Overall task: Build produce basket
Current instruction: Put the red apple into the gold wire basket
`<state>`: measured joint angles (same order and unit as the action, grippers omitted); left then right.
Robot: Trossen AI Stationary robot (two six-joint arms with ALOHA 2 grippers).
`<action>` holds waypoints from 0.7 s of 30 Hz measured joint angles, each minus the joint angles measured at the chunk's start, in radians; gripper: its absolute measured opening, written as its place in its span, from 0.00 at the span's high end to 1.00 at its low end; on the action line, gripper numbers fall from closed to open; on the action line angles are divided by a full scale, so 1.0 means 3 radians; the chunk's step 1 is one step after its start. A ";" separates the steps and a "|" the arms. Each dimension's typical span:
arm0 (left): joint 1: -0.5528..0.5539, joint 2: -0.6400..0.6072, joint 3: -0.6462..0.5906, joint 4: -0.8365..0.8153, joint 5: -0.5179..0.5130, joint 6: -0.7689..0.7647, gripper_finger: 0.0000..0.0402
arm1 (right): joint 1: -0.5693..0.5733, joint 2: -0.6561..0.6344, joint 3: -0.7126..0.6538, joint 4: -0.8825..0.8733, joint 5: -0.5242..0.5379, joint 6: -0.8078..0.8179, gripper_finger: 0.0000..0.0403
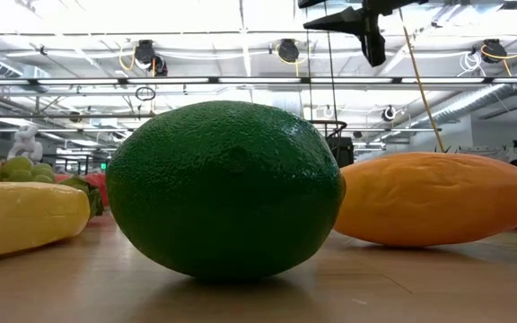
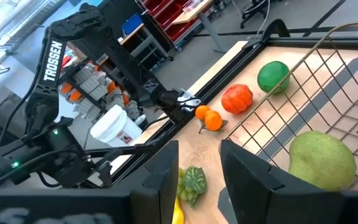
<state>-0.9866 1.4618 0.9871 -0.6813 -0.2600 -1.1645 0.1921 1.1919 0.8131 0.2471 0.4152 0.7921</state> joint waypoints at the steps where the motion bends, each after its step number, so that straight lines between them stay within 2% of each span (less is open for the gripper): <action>1: 0.0005 0.0000 0.0000 -0.0029 -0.0052 -0.0047 0.54 | 0.0000 0.0000 0.0000 -0.0002 0.0000 0.0000 0.71; 4: 0.0014 -0.0003 0.0000 -0.0087 -0.0172 -0.0122 0.54 | 0.0000 0.0000 0.0000 -0.0002 0.0001 -0.0003 0.71; 12: 0.0010 -0.0003 0.0000 -0.0280 -0.0215 -0.0137 0.54 | 0.0000 0.0000 0.0000 -0.0017 0.0003 -0.0013 0.71; 21: 0.0010 -0.0003 0.0000 -0.0297 -0.0304 0.0038 0.54 | 0.0000 0.0000 0.0000 -0.0001 0.0003 0.0014 0.71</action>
<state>-0.9836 1.4609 0.9871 -0.7703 -0.3511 -1.1530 0.1921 1.1919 0.8131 0.2468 0.4160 0.7963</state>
